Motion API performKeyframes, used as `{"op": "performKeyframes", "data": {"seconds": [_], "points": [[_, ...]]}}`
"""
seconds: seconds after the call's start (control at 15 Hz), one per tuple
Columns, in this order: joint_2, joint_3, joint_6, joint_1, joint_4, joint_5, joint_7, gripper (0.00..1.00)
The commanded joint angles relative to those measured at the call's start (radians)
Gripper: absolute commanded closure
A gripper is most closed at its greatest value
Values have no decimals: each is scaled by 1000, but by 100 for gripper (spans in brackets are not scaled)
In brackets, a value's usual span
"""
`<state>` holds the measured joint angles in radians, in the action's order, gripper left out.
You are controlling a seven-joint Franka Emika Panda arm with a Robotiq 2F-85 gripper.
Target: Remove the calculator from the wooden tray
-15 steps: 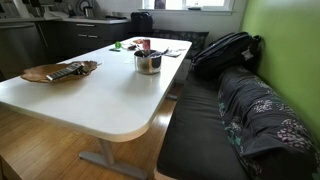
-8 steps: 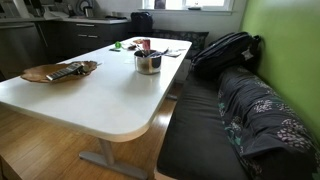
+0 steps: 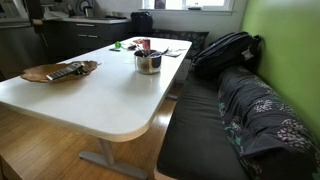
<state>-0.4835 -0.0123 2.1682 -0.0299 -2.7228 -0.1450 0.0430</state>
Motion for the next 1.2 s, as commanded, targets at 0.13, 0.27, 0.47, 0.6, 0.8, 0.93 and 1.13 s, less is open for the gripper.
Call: {"op": "performKeyframes", "data": {"seconds": [0.13,0.27,0.47,0.6,0.8,0.93,1.13], "points": [[17,24,-4,-6,3,-17,-43,0],[19,99,-9,-36,-9,-85,-218,0],[19,168,-4,-52,-22,-138,-432,0],[18,218,-24,-61,-24,-167,-579,0],[22,209,-36,-37,-11,-154,-586,0],[22,223,-45,-35,-11,-161,-625,0],[64,196,8,-80,-7,-214,-615,0]]}}
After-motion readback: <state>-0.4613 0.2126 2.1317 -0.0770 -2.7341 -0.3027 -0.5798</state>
